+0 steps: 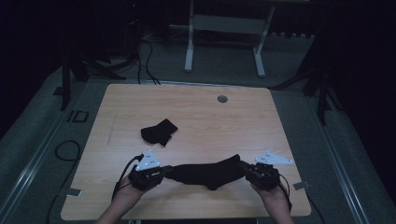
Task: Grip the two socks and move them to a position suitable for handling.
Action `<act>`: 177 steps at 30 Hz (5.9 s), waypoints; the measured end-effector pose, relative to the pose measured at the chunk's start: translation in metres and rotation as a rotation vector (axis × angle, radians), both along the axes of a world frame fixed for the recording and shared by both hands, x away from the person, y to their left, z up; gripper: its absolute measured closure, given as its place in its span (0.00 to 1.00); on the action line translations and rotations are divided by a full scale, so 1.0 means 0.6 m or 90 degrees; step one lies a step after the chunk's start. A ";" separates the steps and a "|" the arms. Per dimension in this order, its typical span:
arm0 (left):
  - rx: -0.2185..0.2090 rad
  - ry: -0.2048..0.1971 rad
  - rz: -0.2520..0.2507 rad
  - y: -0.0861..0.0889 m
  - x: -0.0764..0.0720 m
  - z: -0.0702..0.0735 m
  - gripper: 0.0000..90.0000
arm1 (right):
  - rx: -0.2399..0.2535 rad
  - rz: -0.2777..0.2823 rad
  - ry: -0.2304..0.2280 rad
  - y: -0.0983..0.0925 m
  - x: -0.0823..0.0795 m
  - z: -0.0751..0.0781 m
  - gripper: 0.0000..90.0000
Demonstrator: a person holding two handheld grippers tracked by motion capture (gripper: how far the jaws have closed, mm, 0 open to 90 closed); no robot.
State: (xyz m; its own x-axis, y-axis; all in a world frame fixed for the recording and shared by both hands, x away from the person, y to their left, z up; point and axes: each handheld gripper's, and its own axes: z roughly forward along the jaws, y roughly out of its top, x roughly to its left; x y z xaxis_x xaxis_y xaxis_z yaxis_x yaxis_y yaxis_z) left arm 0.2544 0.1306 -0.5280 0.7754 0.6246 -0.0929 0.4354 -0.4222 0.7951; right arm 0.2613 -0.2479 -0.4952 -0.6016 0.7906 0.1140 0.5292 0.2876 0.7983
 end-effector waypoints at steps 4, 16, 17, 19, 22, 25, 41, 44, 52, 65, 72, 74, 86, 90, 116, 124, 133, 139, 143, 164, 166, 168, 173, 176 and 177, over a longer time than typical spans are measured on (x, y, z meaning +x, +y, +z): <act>0.021 0.050 -0.023 -0.017 0.007 -0.045 0.93 | -0.014 -0.012 0.042 -0.011 -0.001 -0.048 0.91; 0.049 0.067 -0.050 -0.033 0.008 -0.066 0.61 | -0.055 -0.056 0.090 -0.049 0.005 -0.096 0.63; 0.048 0.065 -0.045 -0.029 0.008 -0.065 0.58 | -0.057 -0.060 0.087 -0.053 0.006 -0.095 0.63; 0.042 0.065 -0.035 -0.022 0.008 -0.063 0.58 | -0.053 -0.066 0.084 -0.057 0.006 -0.092 0.63; 0.032 0.059 -0.018 -0.010 0.006 -0.055 0.55 | -0.051 -0.063 0.072 -0.056 0.006 -0.082 0.61; 0.013 0.051 -0.001 0.004 0.002 -0.046 0.48 | -0.048 -0.047 0.061 -0.051 0.012 -0.071 0.56; -0.025 0.044 0.047 0.076 -0.032 -0.057 0.43 | -0.063 0.083 0.011 0.078 0.089 -0.034 0.44; -0.023 0.050 0.052 0.081 -0.035 -0.062 0.43 | -0.064 0.107 0.010 0.109 0.110 -0.033 0.43; -0.033 0.031 0.068 0.086 -0.034 -0.058 0.43 | -0.061 0.166 0.013 0.200 0.170 -0.023 0.39; -0.038 0.013 0.138 0.095 -0.032 -0.051 0.22 | -0.081 0.218 0.030 0.361 0.231 -0.022 0.37; -0.045 0.008 0.135 0.098 -0.036 -0.048 0.21 | -0.090 0.204 0.039 0.425 0.261 -0.027 0.35; -0.047 0.008 0.133 0.098 -0.036 -0.048 0.21 | -0.091 0.199 0.041 0.432 0.266 -0.029 0.34; -0.049 -0.001 0.143 0.099 -0.038 -0.047 0.21 | -0.127 0.156 0.082 0.497 0.316 -0.085 0.29; -0.051 -0.001 0.146 0.101 -0.037 -0.047 0.21 | -0.164 0.141 0.059 0.519 0.314 -0.103 0.29; -0.047 0.002 0.155 0.100 -0.037 -0.051 0.21 | -0.192 0.120 -0.007 0.464 0.293 -0.064 0.88; -0.044 0.009 0.152 0.096 -0.036 -0.053 0.21 | -0.158 0.095 -0.013 0.386 0.277 -0.017 0.88; -0.045 0.015 0.151 0.090 -0.035 -0.054 0.21 | -0.141 0.072 -0.048 0.284 0.230 0.030 0.88; -0.039 0.017 0.147 0.085 -0.035 -0.054 0.21 | -0.143 0.069 -0.070 0.225 0.184 0.046 0.88; -0.041 0.018 0.145 0.081 -0.034 -0.054 0.21 | -0.149 0.067 -0.073 0.203 0.155 0.040 0.88; -0.048 0.046 0.097 0.047 -0.004 -0.052 0.23 | -0.151 0.082 0.071 0.202 0.139 -0.091 0.69; -0.049 0.054 0.092 0.042 0.006 -0.049 0.23 | -0.131 0.097 0.081 0.197 0.138 -0.074 0.54; -0.055 0.058 0.086 0.035 0.018 -0.046 0.23 | -0.120 0.096 0.071 0.190 0.136 -0.056 0.52; -0.058 0.070 0.054 0.003 0.055 -0.032 0.23 | -0.094 0.068 0.036 0.152 0.161 -0.013 0.51; -0.054 0.077 0.039 -0.022 0.072 -0.028 0.25 | -0.099 0.060 0.038 0.139 0.182 -0.009 0.54; -0.044 0.081 0.032 -0.034 0.080 -0.028 0.25 | -0.102 0.061 0.040 0.138 0.187 -0.011 0.54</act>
